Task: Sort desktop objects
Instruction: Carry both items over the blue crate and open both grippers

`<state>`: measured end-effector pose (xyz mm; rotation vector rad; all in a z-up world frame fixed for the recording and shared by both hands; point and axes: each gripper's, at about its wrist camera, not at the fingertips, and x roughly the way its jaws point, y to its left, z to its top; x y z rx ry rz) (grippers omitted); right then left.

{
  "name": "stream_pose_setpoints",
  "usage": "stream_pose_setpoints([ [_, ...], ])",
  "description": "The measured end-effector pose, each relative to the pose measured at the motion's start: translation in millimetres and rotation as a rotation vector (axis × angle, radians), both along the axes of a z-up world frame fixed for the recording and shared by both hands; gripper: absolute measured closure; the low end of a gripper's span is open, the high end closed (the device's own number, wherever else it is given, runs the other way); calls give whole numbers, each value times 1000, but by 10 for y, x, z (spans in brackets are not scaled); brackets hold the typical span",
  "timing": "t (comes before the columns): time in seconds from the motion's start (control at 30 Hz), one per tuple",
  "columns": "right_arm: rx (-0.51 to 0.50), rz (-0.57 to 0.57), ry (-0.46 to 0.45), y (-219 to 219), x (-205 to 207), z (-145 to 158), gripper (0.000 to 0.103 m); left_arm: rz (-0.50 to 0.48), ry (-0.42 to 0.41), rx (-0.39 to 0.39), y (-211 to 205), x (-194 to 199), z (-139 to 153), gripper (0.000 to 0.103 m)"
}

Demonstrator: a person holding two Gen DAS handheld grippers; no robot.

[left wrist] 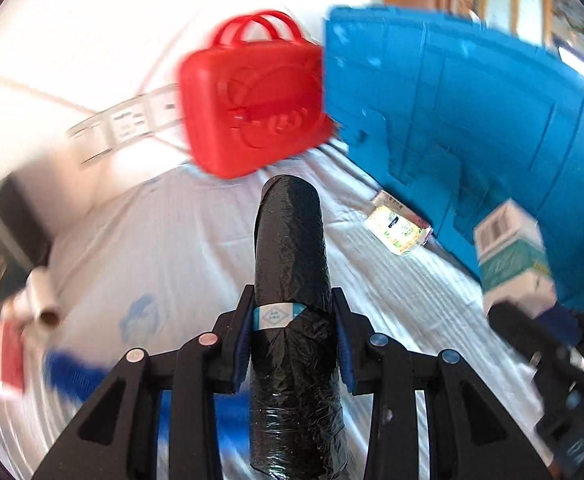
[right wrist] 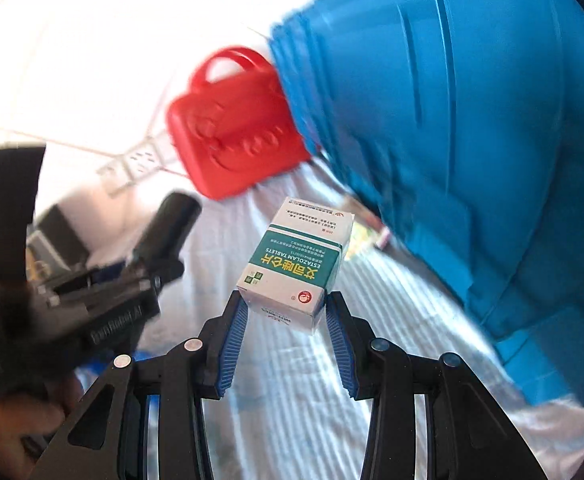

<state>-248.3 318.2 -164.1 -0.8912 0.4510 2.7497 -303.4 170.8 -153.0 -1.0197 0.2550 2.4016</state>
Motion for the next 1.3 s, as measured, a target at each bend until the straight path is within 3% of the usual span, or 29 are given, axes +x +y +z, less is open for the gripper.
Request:
stream_pose_setpoints([
  [0.2,66,61,77,-270,394,524,63,90,30,53,-401,502,331,69],
  [0.57,153,149,166,-582,1144,1276,63,159,119,136,-783,1402,974,69],
  [0.97,206,167,258,-262,1638,1796,63,173,203,162,-477,1836,1423,69],
  [1.3,270,39,325,418,1917,2300,63,24,271,224,320,2003,1983,69],
])
